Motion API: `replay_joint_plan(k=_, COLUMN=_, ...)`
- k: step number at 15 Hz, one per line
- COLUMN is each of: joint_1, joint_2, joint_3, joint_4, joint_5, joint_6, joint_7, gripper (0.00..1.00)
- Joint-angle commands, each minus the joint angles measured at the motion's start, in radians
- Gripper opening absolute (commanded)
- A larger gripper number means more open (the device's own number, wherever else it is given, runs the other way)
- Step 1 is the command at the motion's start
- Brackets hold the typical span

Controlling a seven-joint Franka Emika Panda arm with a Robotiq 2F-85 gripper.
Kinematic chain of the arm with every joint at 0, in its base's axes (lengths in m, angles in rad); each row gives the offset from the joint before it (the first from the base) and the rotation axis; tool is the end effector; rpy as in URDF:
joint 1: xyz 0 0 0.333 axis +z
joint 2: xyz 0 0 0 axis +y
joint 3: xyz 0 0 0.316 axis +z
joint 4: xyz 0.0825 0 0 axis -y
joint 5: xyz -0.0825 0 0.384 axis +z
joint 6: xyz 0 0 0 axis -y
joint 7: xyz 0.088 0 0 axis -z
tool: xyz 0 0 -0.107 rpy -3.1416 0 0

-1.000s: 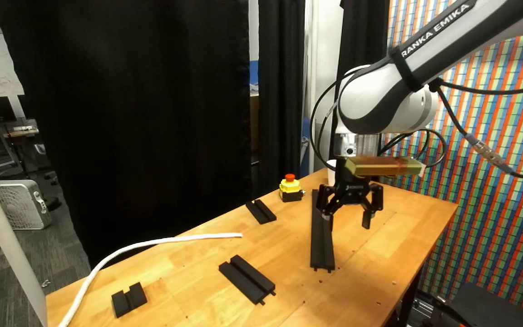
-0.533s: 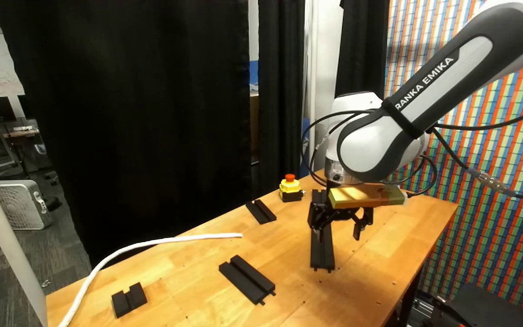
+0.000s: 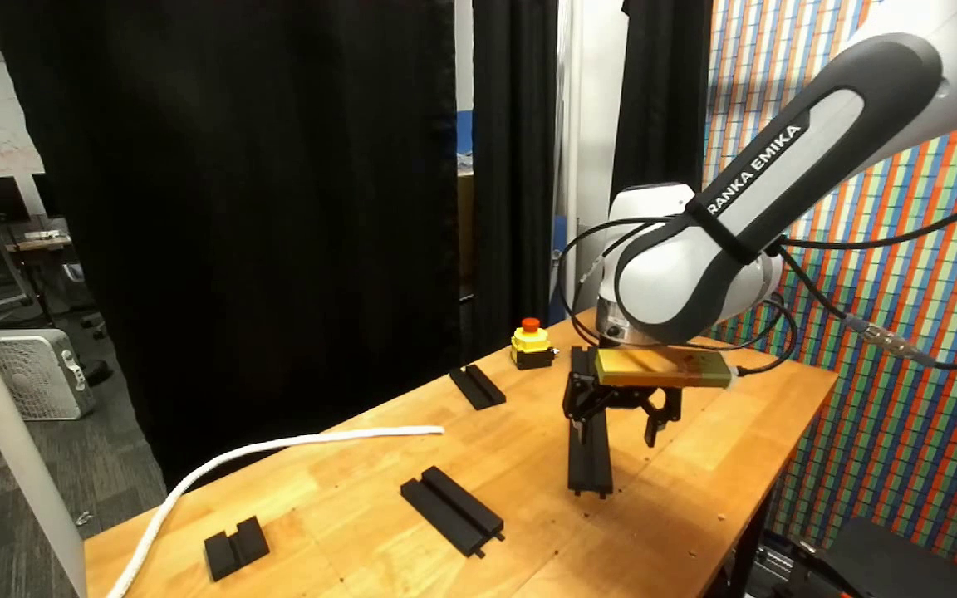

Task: Arrange the black objects on the table

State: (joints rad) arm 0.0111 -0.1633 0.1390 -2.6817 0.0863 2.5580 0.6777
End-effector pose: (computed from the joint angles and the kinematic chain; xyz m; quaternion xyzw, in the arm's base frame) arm 0.4090 0.0589 0.2905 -0.9551 0.2955 -0.0125 0.0199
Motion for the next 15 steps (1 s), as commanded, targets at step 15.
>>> replay_joint_plan(k=15, joint_1=0.026, joint_2=0.289, joint_3=-0.069, joint_4=0.168, joint_5=0.073, joint_6=0.087, joint_7=-0.051, gripper=1.0)
